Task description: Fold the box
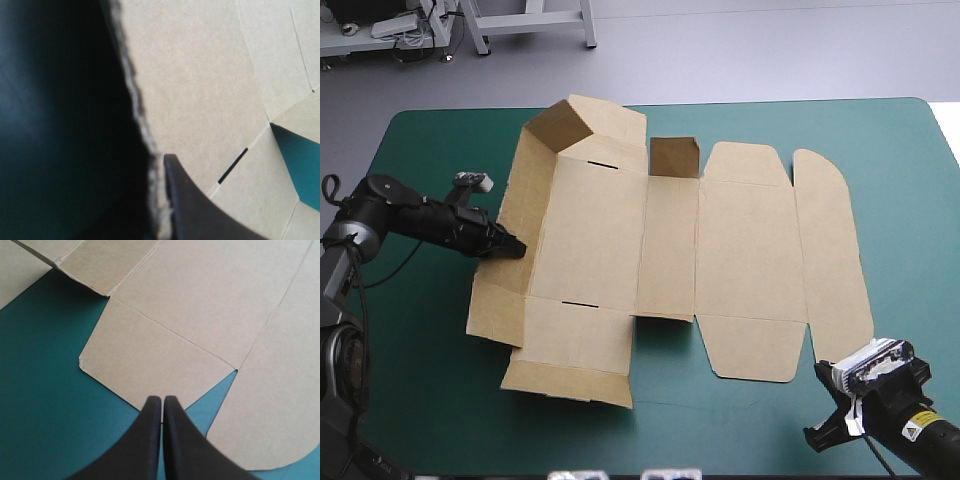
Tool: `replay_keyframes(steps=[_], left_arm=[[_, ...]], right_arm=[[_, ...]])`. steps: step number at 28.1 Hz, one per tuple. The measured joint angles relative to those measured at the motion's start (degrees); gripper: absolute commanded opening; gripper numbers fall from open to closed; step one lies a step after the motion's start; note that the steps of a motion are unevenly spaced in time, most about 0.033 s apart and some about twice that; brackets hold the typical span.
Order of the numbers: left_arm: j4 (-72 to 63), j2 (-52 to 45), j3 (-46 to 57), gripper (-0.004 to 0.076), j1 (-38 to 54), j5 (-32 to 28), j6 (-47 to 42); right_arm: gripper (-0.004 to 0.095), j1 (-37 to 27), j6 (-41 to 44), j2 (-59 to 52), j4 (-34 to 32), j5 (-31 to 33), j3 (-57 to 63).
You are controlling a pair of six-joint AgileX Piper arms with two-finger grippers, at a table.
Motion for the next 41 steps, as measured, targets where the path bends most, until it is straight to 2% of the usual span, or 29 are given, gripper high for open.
replay_keyframes(steps=[5, 10, 13, 19, 22, 26, 37, 41], left_arm=[[16.2, -0.8, -14.3, -0.0009, -13.7, 1.0, -8.3], [27.8, -0.8, -20.3, -0.0009, -24.5, 0.7, -9.2], [38.4, -0.9, -20.9, -0.0009, -32.8, -3.8, -11.4], [54.9, -0.9, -20.9, -0.0009, -42.5, -10.3, -16.5], [60.9, -0.9, -20.6, -0.0009, -45.0, -14.5, -18.5], [64.6, -0.9, -19.6, -0.0009, -45.7, -17.3, -19.1], [65.5, -2.0, -18.6, -0.0009, -46.6, -18.1, -19.6], [66.6, -5.6, -15.3, -0.0009, -49.0, -22.3, -17.7]], right_arm=[[0.0, 0.0, 0.0, 0.0, 0.0, -0.1, 0.0], [0.0, 0.0, 0.0, 0.0, 0.1, -2.2, 0.0], [0.0, 0.0, 0.3, 0.0, 0.1, -5.3, 0.0], [0.0, 0.0, 5.9, 0.0, 0.1, -11.8, 0.0], [0.0, 0.0, 8.5, 0.0, 0.1, -15.2, 0.0], [0.0, 0.0, 9.9, 0.2, -0.1, -16.6, -1.3], [0.0, 0.0, 11.2, 13.0, -0.7, -15.1, -14.1], [0.0, 0.0, 11.2, 19.2, -0.9, -13.2, -23.1]])
